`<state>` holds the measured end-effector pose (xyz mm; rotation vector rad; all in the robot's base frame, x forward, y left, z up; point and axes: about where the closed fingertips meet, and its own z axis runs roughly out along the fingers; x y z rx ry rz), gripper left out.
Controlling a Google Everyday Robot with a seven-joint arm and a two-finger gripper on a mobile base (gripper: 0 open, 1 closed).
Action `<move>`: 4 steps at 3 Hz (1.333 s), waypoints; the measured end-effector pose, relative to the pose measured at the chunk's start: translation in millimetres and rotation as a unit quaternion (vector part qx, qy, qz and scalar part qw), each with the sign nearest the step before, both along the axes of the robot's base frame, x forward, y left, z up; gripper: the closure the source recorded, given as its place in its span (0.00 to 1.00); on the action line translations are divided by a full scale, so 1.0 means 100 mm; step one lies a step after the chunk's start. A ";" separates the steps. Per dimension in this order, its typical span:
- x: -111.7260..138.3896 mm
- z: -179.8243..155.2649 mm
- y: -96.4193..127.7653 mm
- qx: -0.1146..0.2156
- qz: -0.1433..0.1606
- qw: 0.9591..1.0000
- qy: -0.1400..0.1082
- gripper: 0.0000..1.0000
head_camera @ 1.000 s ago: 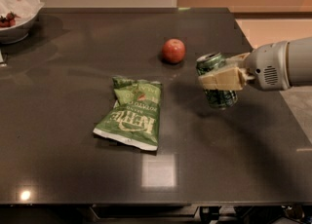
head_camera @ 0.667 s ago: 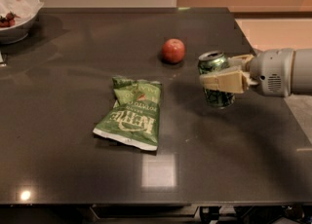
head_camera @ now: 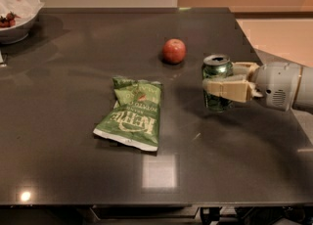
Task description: Place green can upright
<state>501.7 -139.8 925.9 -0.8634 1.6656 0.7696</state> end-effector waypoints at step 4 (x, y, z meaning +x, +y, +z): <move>-0.21 -0.28 -0.01 0.086 0.010 0.995 -0.056 1.00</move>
Offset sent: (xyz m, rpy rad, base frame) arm -0.0179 -0.0049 -0.0304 0.1847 -0.0600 0.0176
